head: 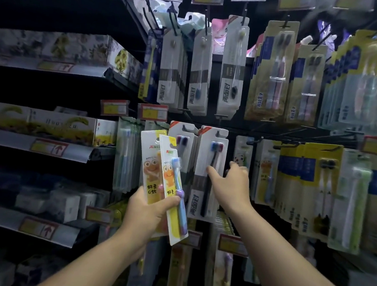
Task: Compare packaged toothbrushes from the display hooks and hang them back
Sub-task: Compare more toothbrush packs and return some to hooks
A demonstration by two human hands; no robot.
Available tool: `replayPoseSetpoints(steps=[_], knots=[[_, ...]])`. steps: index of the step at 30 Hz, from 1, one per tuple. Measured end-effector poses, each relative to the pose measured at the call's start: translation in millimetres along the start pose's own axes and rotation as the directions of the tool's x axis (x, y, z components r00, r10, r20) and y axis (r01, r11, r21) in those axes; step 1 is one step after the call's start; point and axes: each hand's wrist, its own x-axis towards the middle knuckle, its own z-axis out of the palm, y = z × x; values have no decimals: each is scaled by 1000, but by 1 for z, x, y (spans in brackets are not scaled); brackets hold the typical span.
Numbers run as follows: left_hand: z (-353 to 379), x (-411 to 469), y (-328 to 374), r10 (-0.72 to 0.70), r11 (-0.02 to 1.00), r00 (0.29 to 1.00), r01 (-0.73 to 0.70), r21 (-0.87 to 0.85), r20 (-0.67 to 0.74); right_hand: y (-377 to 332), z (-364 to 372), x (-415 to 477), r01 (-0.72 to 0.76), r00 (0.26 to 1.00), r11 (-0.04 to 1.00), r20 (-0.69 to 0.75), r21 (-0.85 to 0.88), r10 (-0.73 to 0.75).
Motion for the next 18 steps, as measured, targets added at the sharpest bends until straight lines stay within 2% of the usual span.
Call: replayPoseSetpoints(steps=[3,5,7,11,15,18], knots=[[-3,-5,-7,-16,1000,1000,17,-16,12,9,-4,-30,125,988,990,-85,-71,-131],[-3,-11,-15,-26,999,999,26,-30,22,15,-6,-52,253,963,967,-98,-8,-252],[-5,-18,-24,-35,999,999,35,-41,16,21,-5,-77,283,959,951,-19,129,-283],[-7,-34,-45,-66,995,997,68,-72,30,43,11,-113,88,945,919,260,384,-199],[-15,-49,-66,-101,992,994,103,-73,35,73,28,-133,-30,883,889,429,456,-191],[-23,-59,-86,-130,991,991,131,-31,35,101,40,-146,-73,838,894,514,442,-186]])
